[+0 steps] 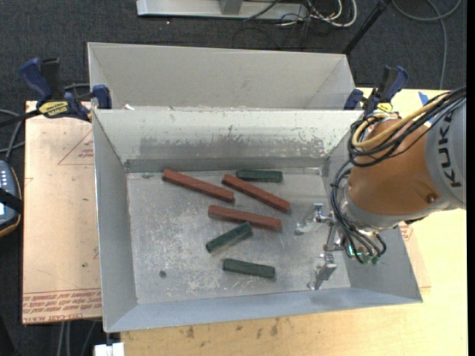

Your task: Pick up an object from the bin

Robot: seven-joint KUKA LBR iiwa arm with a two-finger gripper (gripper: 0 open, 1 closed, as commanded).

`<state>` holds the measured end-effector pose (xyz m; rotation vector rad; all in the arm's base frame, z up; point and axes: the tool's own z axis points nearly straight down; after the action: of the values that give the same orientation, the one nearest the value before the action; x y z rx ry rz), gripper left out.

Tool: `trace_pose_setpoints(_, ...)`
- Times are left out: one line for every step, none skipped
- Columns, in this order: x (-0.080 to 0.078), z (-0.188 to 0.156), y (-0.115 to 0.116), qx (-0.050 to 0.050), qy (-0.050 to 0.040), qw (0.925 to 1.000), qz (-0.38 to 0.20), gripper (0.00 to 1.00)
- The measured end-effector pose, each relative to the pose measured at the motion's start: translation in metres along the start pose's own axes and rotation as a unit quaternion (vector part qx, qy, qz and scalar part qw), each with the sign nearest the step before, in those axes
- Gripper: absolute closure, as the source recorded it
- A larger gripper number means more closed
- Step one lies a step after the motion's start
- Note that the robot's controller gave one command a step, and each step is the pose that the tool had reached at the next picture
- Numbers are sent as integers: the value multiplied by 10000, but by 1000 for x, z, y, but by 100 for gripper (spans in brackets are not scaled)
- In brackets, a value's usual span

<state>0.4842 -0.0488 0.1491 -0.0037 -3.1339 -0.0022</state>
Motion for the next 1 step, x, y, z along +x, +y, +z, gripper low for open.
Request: trace_pose_setpoints(-2,-4,0,3,-36,10000,-9,0)
